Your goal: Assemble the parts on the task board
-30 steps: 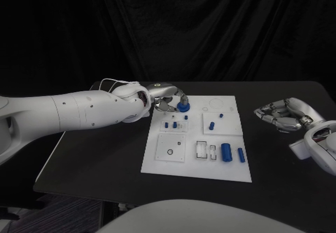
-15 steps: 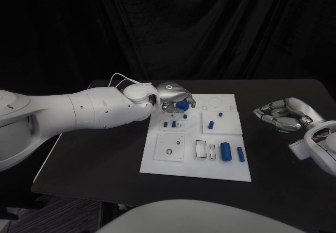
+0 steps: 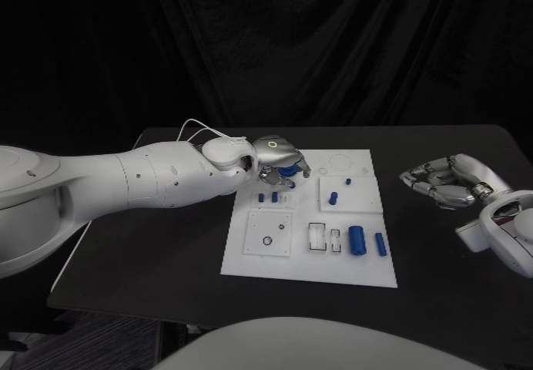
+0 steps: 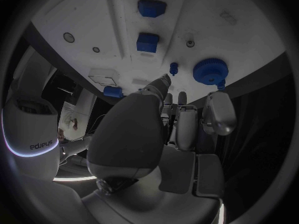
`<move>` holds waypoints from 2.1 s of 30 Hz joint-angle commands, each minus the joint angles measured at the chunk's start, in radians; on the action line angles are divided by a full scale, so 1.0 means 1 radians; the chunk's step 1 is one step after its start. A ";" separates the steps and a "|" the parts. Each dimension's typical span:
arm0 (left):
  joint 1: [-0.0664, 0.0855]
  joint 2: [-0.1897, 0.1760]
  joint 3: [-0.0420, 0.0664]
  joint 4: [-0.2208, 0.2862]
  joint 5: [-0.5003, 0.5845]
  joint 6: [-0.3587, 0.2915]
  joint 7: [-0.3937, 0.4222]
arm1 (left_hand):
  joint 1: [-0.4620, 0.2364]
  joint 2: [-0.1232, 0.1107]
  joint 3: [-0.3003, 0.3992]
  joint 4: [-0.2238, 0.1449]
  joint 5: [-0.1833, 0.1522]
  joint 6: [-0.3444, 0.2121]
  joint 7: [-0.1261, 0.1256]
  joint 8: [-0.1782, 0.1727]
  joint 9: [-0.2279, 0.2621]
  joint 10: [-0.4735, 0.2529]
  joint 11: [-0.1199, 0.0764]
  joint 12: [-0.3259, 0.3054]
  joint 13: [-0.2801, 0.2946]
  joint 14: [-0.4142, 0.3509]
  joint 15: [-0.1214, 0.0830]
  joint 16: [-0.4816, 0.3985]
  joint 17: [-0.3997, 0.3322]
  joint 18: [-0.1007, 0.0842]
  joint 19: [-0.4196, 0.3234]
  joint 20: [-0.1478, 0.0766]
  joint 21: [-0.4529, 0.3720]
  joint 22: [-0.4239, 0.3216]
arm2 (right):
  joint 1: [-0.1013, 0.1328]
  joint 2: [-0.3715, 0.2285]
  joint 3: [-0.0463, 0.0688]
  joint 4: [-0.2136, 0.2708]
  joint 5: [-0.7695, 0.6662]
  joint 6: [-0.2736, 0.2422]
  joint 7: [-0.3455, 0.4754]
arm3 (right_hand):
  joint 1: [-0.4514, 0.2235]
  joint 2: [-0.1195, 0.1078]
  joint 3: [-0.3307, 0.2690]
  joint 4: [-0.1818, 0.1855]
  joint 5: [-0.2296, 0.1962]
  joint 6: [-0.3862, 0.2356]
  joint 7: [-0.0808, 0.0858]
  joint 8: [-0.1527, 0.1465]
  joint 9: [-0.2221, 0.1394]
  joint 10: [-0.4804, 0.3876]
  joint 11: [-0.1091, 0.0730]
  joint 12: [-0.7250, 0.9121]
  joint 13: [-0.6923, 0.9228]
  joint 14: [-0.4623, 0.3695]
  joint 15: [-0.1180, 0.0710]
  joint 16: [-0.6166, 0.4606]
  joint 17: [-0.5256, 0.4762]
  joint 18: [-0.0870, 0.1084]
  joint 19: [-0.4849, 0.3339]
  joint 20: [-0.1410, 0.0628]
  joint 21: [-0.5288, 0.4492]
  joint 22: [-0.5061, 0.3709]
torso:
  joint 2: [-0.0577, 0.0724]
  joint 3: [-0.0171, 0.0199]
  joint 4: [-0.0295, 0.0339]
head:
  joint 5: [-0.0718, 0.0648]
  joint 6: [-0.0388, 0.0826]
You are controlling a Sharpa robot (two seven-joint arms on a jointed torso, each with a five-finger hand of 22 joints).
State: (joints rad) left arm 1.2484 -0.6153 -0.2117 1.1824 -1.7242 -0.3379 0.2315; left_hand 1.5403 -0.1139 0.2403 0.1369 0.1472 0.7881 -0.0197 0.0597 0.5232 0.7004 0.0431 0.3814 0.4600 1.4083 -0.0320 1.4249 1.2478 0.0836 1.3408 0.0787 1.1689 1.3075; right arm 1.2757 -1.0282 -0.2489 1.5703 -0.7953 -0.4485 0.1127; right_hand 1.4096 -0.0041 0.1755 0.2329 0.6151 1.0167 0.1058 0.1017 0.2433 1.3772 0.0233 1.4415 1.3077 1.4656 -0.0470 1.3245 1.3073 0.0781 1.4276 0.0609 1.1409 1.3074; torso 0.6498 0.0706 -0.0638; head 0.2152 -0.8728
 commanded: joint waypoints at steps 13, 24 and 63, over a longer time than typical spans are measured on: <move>-0.008 0.010 0.001 -0.015 -0.014 0.042 -0.013 | -0.017 0.009 0.001 0.004 0.005 0.070 0.017 0.016 -0.032 0.052 -0.005 0.014 -0.012 0.000 -0.001 0.004 -0.005 0.007 0.011 -0.002 -0.005 0.142 | -0.003 0.004 0.001 -0.002 -0.006 -0.004 0.000 | -0.001 -0.005 0.002 -0.002 0.007 0.006 -0.003 0.000 0.001 -0.004 -0.002 -0.002 0.002 0.028 0.000 -0.002 0.022 0.013 -0.002 -0.001 -0.001 0.117 | -0.001 0.0000 0.0011 | 0.001 0.000; -0.024 0.024 0.001 -0.039 -0.014 0.057 -0.018 | -0.019 0.016 0.012 0.006 0.014 0.099 0.024 0.017 -0.043 0.086 -0.008 0.017 -0.018 0.003 -0.004 0.006 -0.004 0.006 0.017 -0.004 0.001 0.145 | -0.003 0.007 0.001 -0.004 -0.006 -0.003 0.000 | 0.000 -0.004 0.003 -0.002 0.009 0.006 -0.003 0.000 0.001 -0.005 -0.002 -0.002 0.001 0.029 0.000 -0.001 0.022 0.014 -0.003 -0.001 -0.002 0.117 | 0.001 0.0002 -0.0003 | -0.001 0.000; -0.042 0.006 0.002 -0.033 -0.014 -0.095 -0.008 | 0.010 0.049 0.064 -0.035 0.019 0.224 0.070 0.046 -0.054 0.246 -0.043 0.017 -0.028 0.018 -0.032 0.012 0.003 -0.004 0.046 -0.017 0.045 0.160 | -0.003 0.008 0.001 -0.004 -0.006 0.004 -0.005 | 0.001 -0.004 0.005 -0.003 0.011 0.005 -0.003 -0.001 0.001 -0.005 -0.002 -0.003 0.000 0.028 0.000 -0.003 0.020 0.014 -0.003 -0.001 -0.002 0.117 | 0.000 -0.0004 0.0008 | -0.008 0.000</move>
State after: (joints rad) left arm 1.2074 -0.6064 -0.2112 1.1415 -1.7359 -0.3713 0.2152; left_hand 1.5498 -0.0704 0.3016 0.1060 0.1596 1.0077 0.0500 0.1021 0.4687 0.9417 -0.0002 0.4022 0.4324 1.4227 -0.0614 1.4325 1.2500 0.0842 1.3786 0.0624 1.2114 1.3073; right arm 1.2755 -1.0195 -0.2488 1.5660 -0.7970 -0.4463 0.1121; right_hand 1.4096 -0.0040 0.1755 0.2329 0.6197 1.0167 0.1058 0.1017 0.2437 1.3772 0.0233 1.4415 1.3075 1.4656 -0.0470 1.3245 1.3073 0.0781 1.4276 0.0609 1.1410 1.3080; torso 0.6495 0.0704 -0.0628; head 0.2070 -0.8728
